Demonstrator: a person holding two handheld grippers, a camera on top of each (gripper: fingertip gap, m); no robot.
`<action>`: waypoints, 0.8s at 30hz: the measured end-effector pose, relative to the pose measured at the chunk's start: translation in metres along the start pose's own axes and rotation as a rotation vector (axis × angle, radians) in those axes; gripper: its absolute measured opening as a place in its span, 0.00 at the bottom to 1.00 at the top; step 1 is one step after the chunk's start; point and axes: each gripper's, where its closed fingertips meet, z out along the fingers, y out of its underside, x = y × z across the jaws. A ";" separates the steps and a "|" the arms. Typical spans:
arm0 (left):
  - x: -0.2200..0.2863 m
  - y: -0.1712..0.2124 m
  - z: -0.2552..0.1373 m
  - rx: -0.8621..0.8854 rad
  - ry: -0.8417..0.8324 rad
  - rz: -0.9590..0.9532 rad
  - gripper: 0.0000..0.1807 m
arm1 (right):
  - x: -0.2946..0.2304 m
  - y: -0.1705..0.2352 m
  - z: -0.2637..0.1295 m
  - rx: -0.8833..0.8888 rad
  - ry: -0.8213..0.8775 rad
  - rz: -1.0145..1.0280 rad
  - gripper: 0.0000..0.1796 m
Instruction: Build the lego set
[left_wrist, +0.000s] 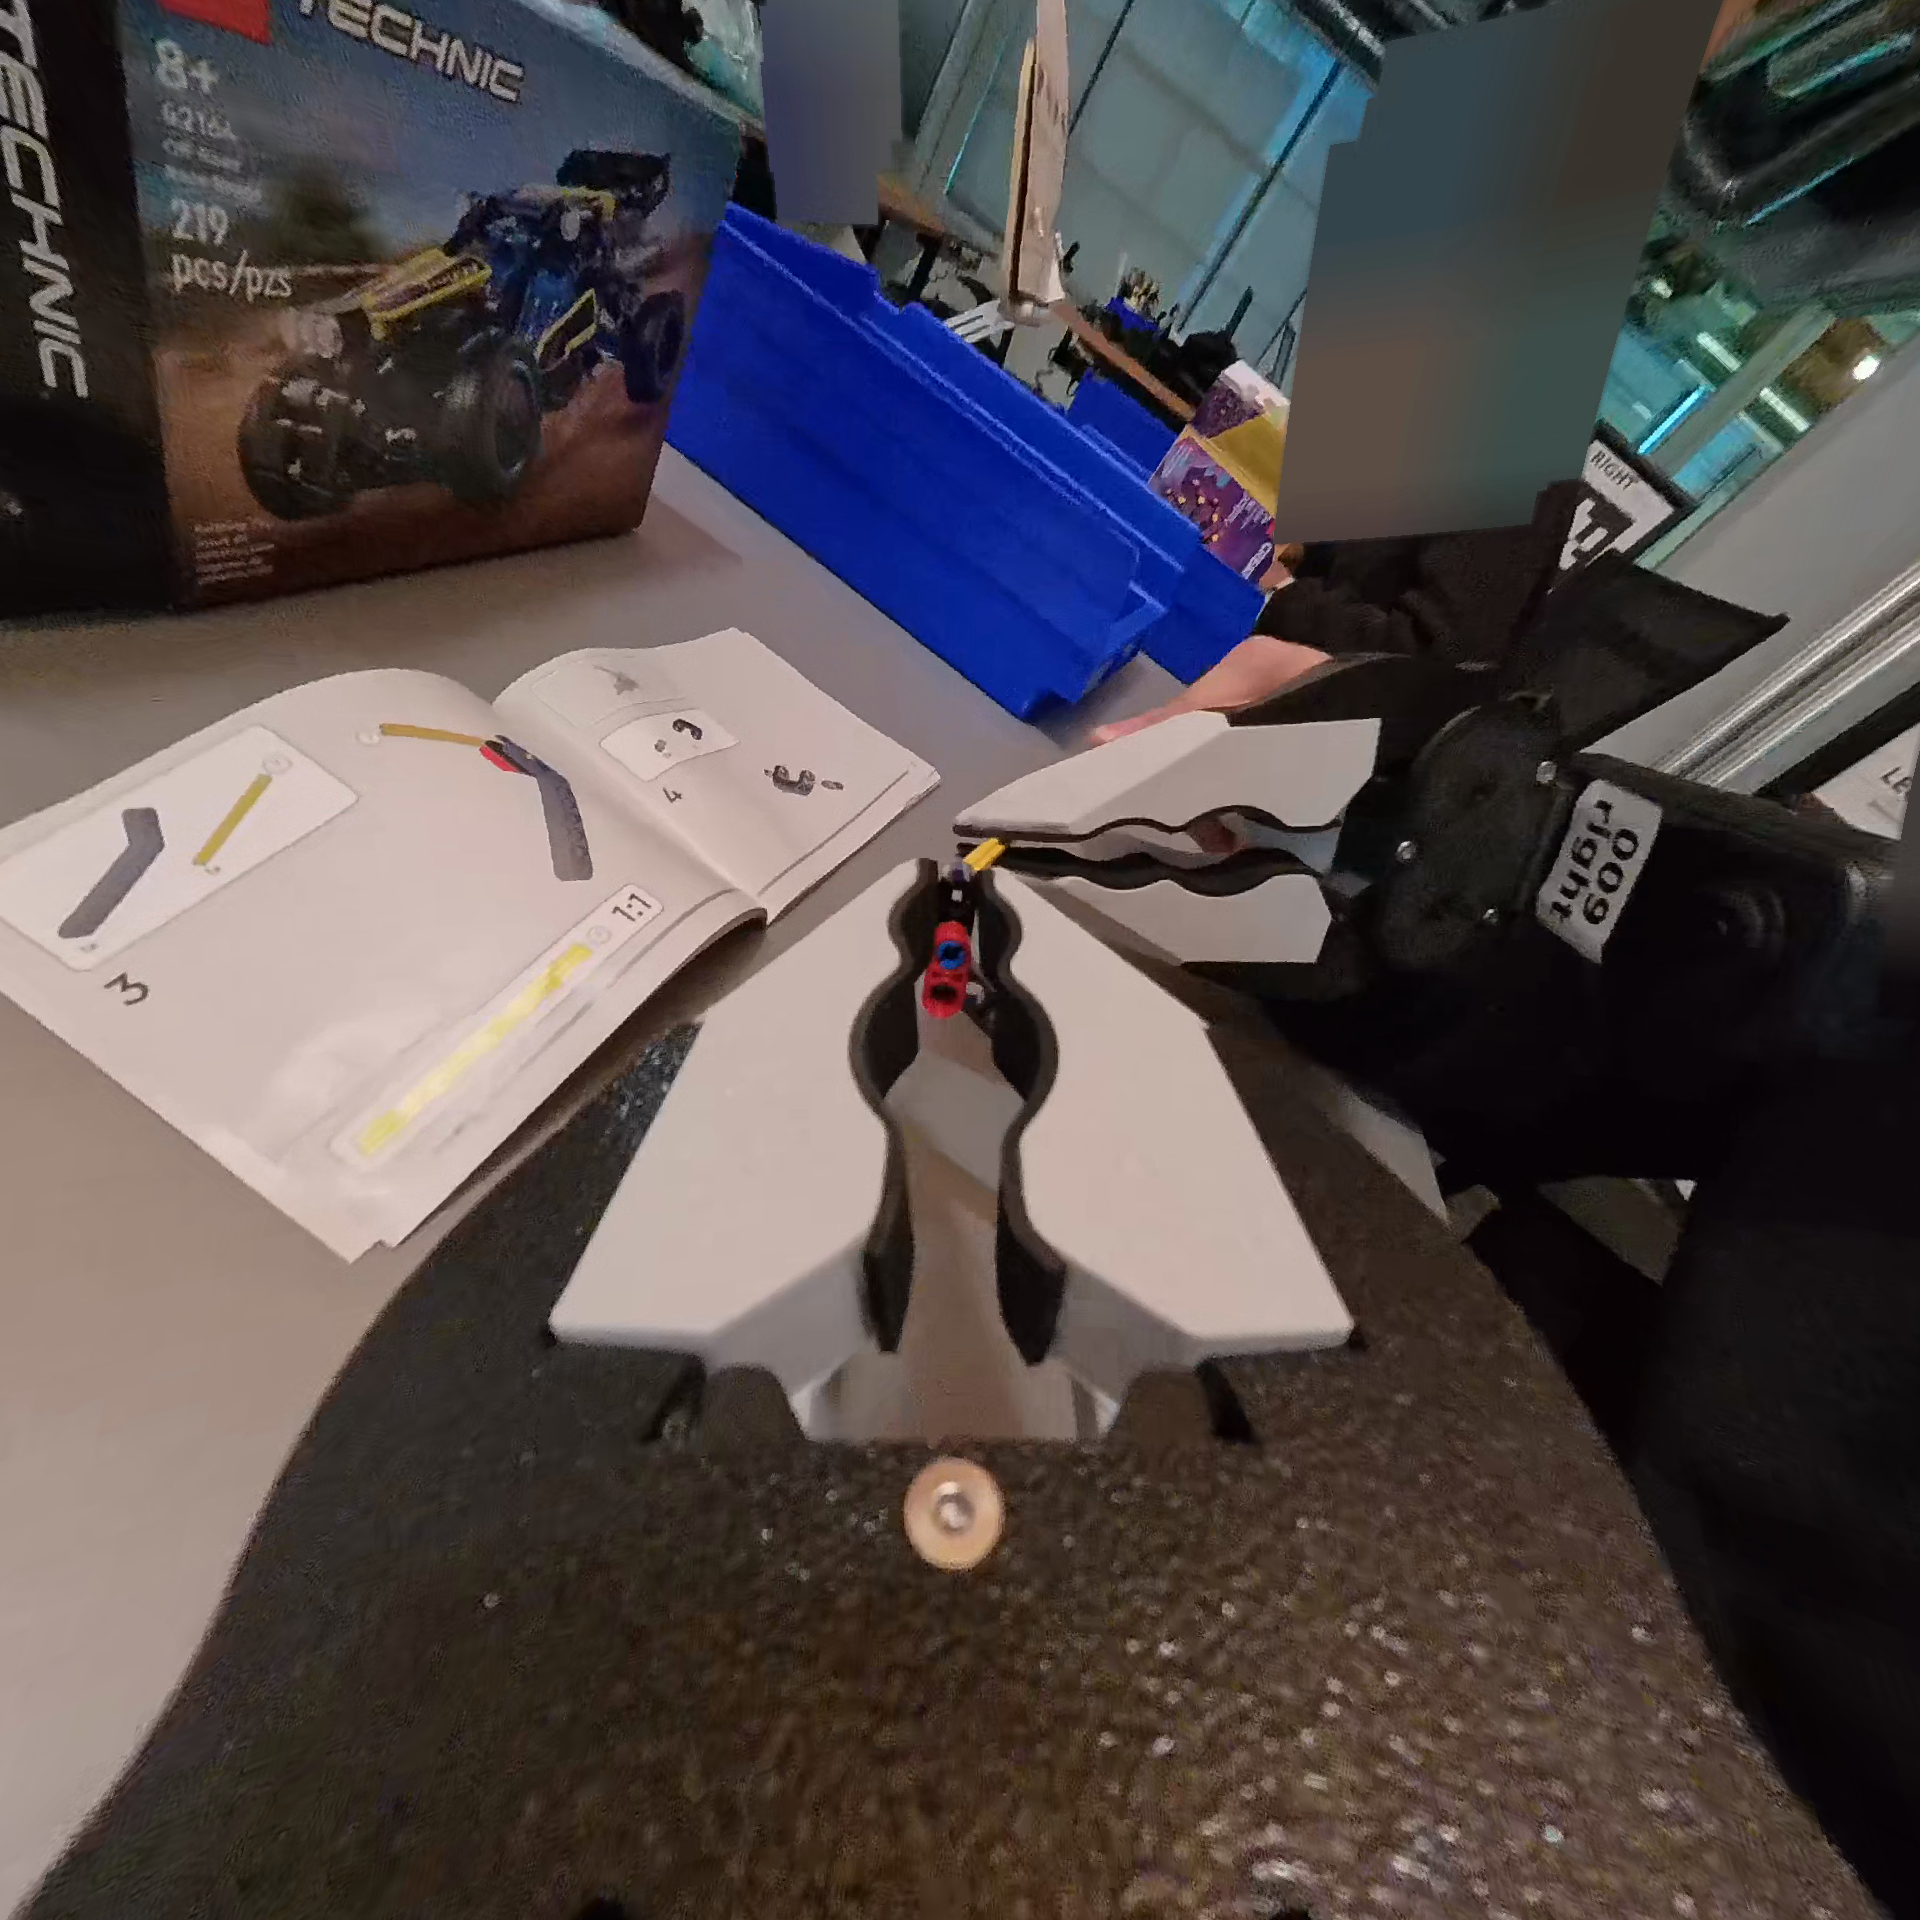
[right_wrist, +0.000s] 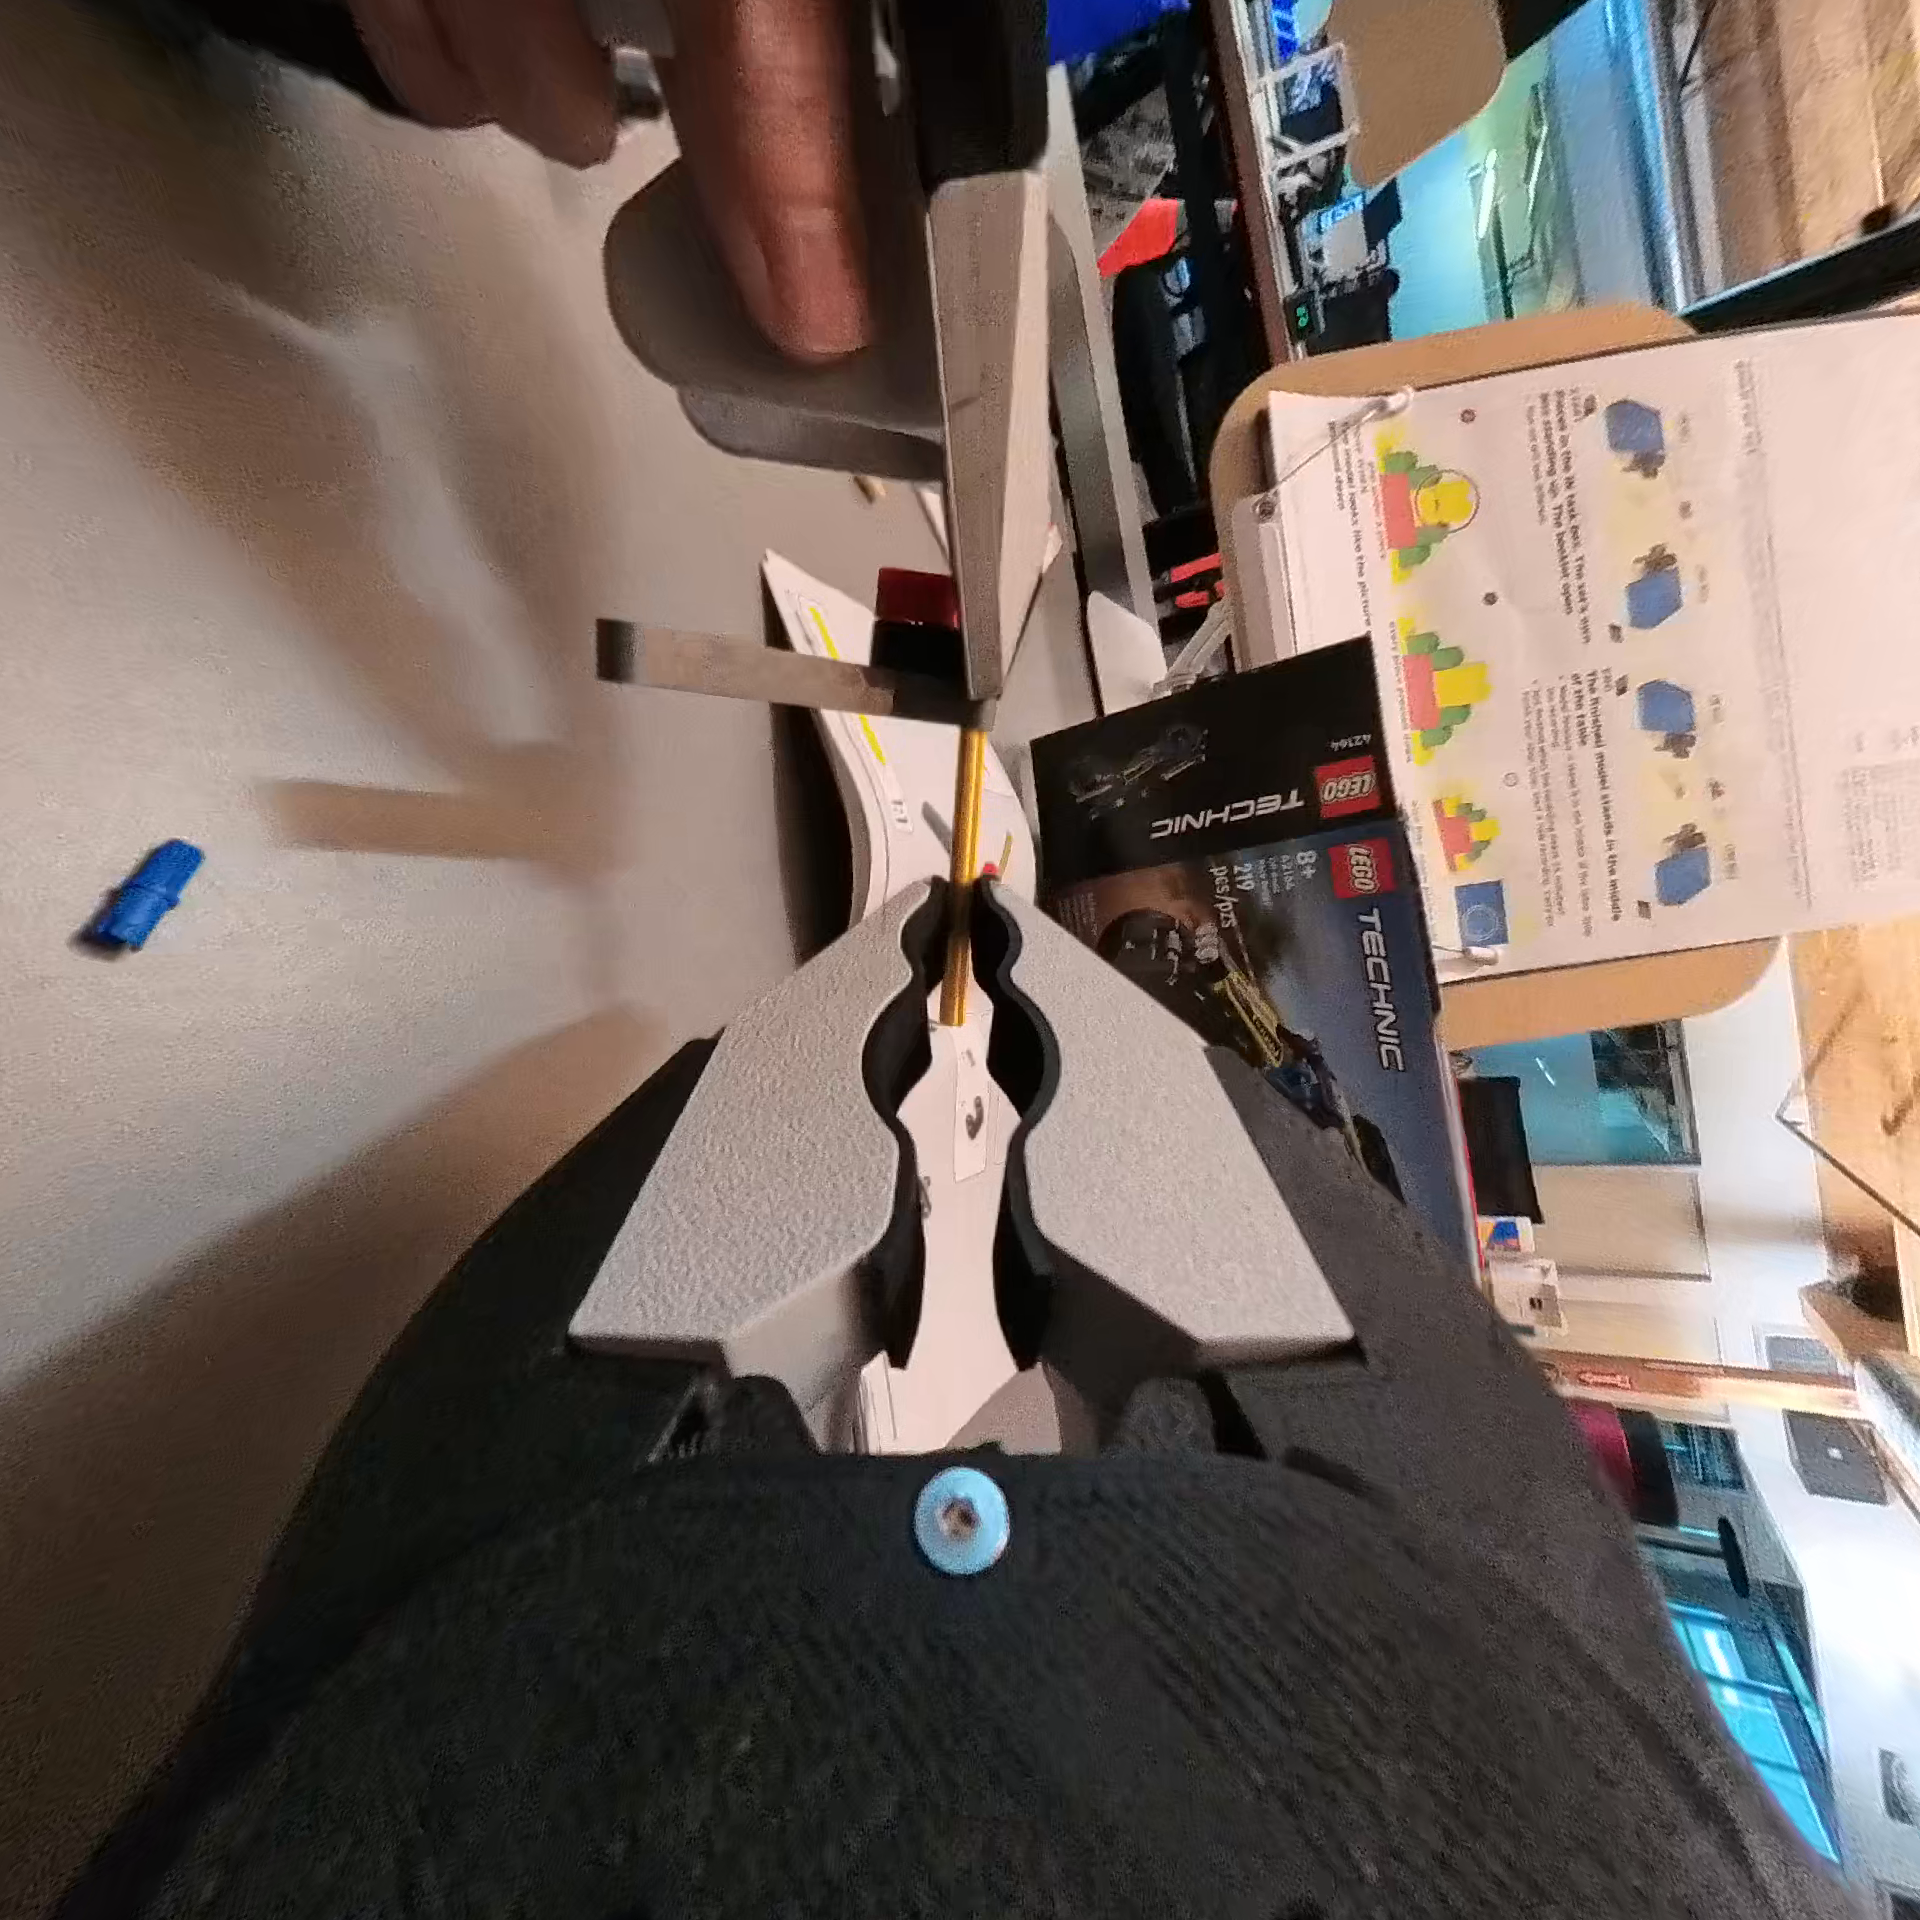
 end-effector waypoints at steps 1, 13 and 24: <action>0.001 -0.002 0.000 0.026 0.015 -0.004 0.03 | 0.002 0.000 0.000 0.008 0.011 0.010 0.02; 0.013 -0.020 -0.004 0.087 -0.067 0.354 0.08 | 0.006 -0.008 -0.001 0.127 -0.048 0.282 0.02; -0.020 0.041 -0.017 -0.385 -0.180 0.482 0.14 | -0.015 0.013 0.005 0.068 -0.193 0.209 0.01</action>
